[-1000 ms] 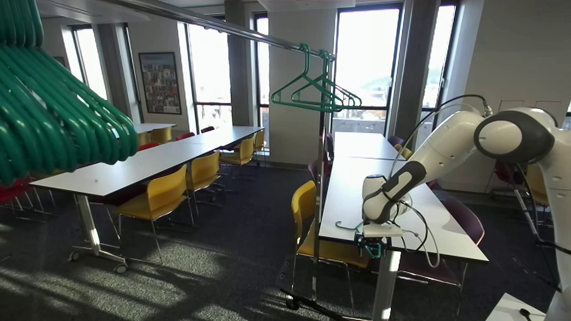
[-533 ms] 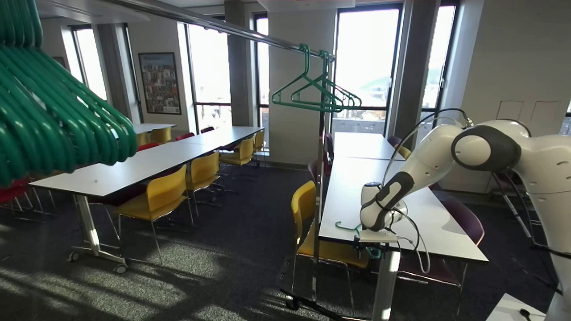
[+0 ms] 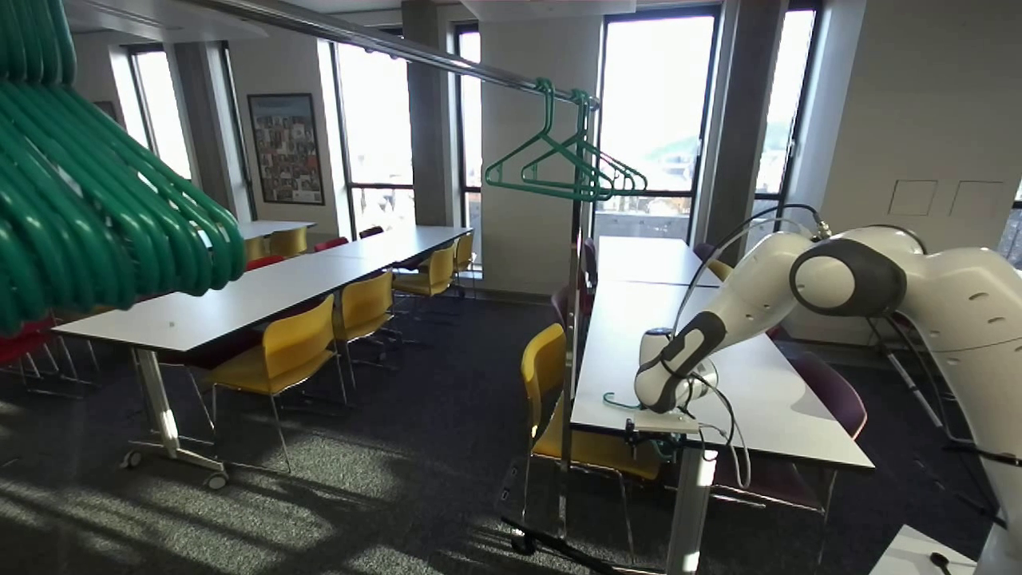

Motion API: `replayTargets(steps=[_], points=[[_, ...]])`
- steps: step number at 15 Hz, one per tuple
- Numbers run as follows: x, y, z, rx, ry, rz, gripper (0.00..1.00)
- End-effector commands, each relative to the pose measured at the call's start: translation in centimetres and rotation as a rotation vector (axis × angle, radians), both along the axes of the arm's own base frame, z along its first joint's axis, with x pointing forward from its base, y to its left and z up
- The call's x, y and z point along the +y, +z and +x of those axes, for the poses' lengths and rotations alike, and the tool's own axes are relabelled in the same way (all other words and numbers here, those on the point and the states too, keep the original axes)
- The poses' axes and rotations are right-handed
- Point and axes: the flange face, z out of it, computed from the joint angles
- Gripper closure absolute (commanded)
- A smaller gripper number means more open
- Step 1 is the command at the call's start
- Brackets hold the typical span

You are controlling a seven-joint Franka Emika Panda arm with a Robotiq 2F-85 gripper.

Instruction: Put the coat hanger on the table

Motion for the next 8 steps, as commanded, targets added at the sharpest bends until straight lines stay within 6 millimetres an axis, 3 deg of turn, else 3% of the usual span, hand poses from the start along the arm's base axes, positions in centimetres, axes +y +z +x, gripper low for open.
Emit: replayTargets(steps=[1,8], points=[[1.10,0.61,0.59,-0.017,0.012,0.026,0.00],[1.69,0.34,1.34,-0.016,0.016,0.019,0.00]])
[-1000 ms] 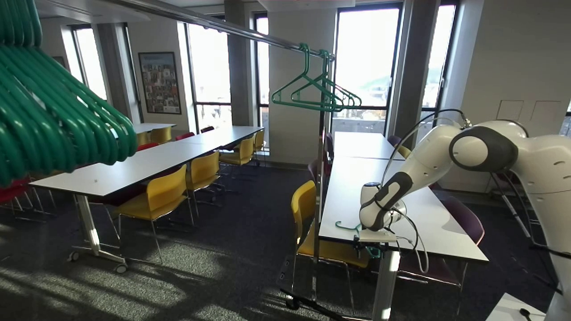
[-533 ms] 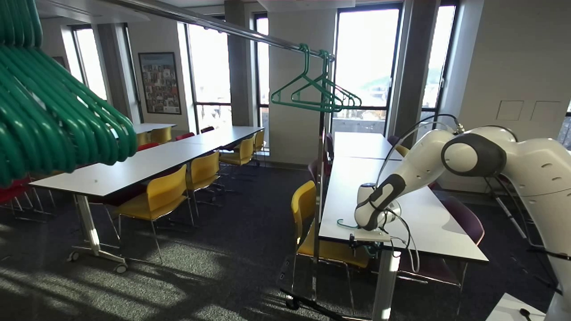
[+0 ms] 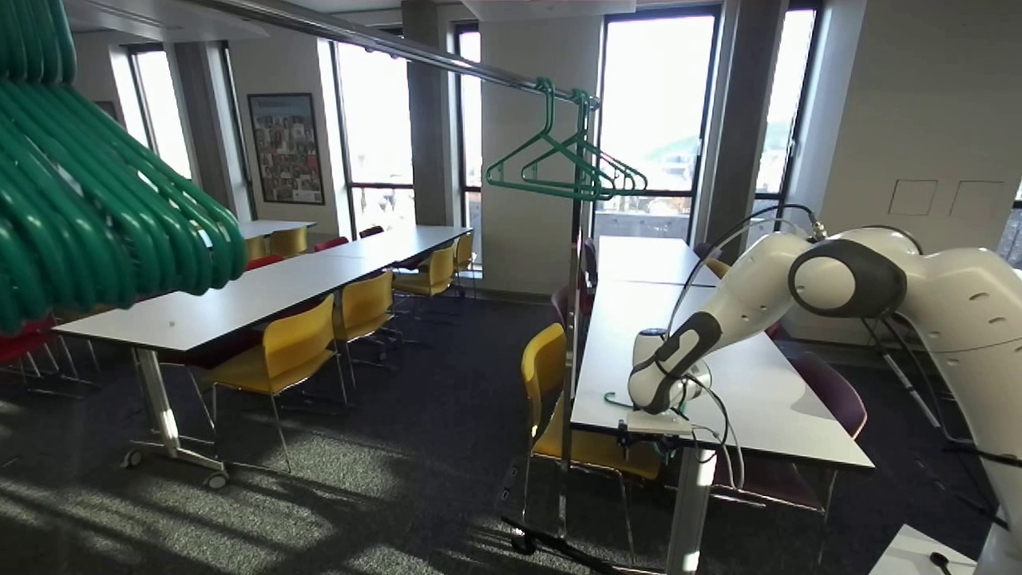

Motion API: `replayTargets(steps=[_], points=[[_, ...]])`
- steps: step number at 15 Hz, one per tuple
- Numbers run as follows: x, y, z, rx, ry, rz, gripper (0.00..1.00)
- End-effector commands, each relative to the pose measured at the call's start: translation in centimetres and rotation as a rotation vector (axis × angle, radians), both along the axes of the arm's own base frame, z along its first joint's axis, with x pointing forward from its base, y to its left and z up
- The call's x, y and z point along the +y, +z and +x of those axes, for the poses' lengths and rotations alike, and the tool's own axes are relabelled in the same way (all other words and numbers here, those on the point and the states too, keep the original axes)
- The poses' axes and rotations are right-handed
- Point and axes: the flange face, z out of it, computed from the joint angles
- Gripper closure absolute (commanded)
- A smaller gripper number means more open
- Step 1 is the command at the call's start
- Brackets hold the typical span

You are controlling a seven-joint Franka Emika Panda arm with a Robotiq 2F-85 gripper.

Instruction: Put the coat hanger on the table

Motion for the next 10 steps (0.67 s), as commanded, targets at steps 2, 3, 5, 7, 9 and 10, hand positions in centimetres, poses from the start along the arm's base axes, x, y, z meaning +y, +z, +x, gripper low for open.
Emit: replayTargets(steps=[2,3,5,7,9,10], points=[[-0.6,0.2,1.3,-0.009,-0.008,-0.002,0.00],[-0.8,0.2,1.6,-0.010,-0.011,-0.005,0.00],[-1.3,0.2,2.1,-0.016,-0.018,-0.009,0.00],[-2.3,0.0,2.4,-0.020,-0.030,-0.011,0.00],[-3.8,-0.1,2.5,-0.022,-0.050,-0.011,0.00],[-5.1,-0.1,2.4,-0.022,-0.069,-0.012,0.00]])
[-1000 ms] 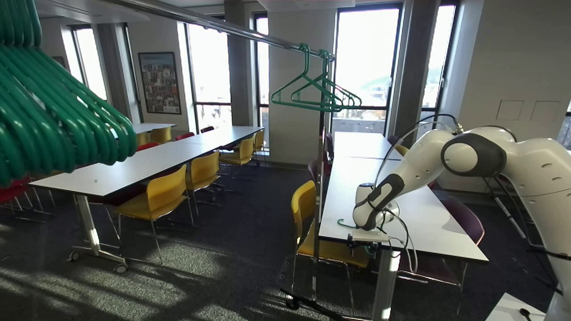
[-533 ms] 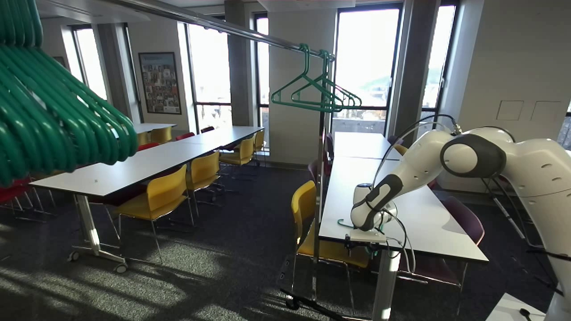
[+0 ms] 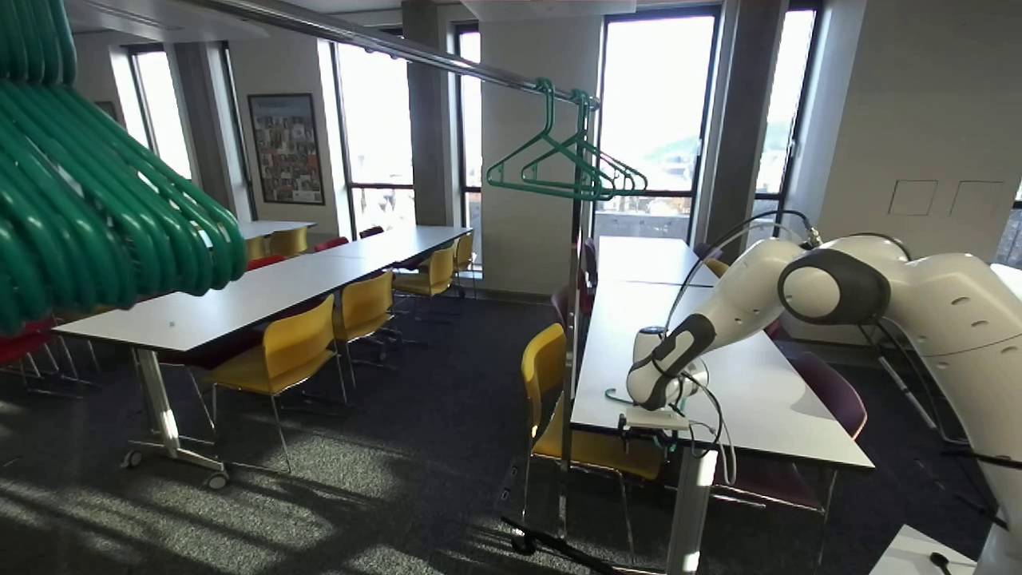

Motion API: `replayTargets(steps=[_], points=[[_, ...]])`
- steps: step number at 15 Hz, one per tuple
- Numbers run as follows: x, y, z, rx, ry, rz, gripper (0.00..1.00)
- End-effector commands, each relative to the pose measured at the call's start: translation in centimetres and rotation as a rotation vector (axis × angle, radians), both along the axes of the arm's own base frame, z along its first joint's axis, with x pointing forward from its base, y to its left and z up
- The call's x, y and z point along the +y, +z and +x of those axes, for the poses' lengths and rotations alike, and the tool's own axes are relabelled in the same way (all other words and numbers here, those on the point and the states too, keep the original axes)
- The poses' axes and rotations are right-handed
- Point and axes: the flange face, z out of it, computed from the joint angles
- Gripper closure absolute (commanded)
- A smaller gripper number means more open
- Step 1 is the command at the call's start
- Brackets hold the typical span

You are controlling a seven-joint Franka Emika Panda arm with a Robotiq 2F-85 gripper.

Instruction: Put the coat hanger on the table

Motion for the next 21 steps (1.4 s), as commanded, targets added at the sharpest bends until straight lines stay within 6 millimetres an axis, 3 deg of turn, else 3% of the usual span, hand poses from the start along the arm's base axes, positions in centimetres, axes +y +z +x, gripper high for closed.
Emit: replayTargets(steps=[1,6,10,13,16,21], points=[[-3.7,0.3,0.4,0.000,-0.055,0.011,0.00],[-8.8,0.4,-0.1,-0.002,-0.136,0.001,0.00],[-10.3,-0.2,-0.7,0.012,-0.138,-0.007,0.00],[-8.1,-0.3,-2.3,0.043,0.014,0.019,0.00],[-4.8,0.3,-5.6,0.075,0.187,0.047,0.00],[-0.1,3.5,-11.5,0.100,0.461,0.046,0.00]])
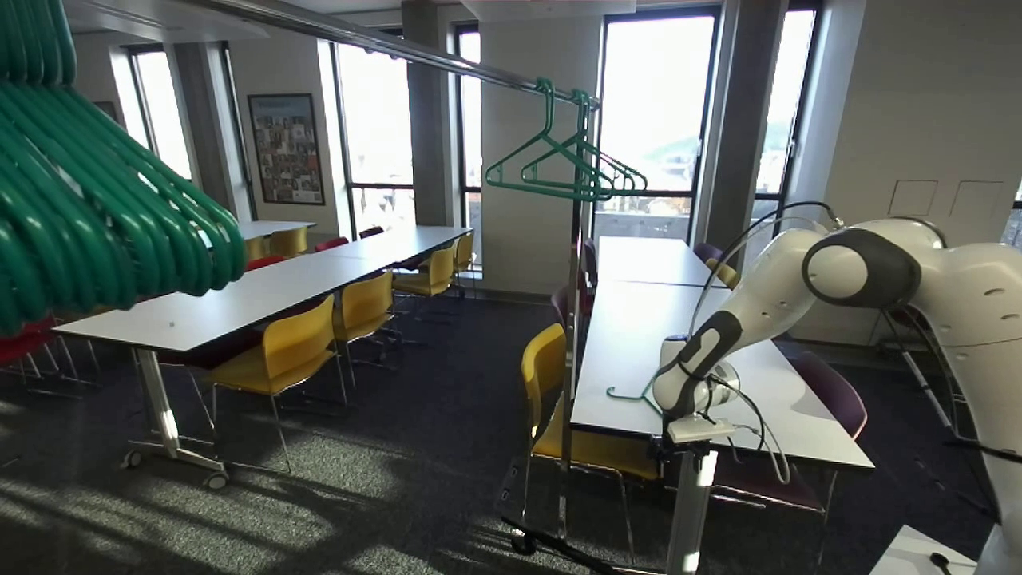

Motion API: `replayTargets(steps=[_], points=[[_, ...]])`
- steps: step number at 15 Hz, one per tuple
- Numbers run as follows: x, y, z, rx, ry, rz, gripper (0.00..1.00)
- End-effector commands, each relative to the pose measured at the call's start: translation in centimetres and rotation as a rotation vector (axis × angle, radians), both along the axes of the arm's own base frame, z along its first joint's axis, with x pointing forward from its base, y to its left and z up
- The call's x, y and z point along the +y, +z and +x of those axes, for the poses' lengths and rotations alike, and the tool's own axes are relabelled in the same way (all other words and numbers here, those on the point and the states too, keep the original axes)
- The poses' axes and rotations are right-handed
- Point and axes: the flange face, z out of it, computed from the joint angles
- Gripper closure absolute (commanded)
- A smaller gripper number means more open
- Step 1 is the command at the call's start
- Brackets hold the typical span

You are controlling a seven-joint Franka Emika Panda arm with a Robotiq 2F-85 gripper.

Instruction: Put the coat hanger on the table

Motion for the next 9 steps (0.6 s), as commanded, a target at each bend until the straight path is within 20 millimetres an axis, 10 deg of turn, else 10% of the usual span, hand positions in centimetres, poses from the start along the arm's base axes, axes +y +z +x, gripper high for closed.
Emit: replayTargets(steps=[1,5,6,9], points=[[2.5,5.1,-5.3,-0.020,0.200,-0.014,0.00],[4.5,9.7,-8.7,-0.050,0.404,-0.058,0.00],[4.0,6.5,-5.8,-0.013,0.314,-0.047,0.00],[4.2,7.3,-6.2,-0.021,0.320,-0.048,0.00]])
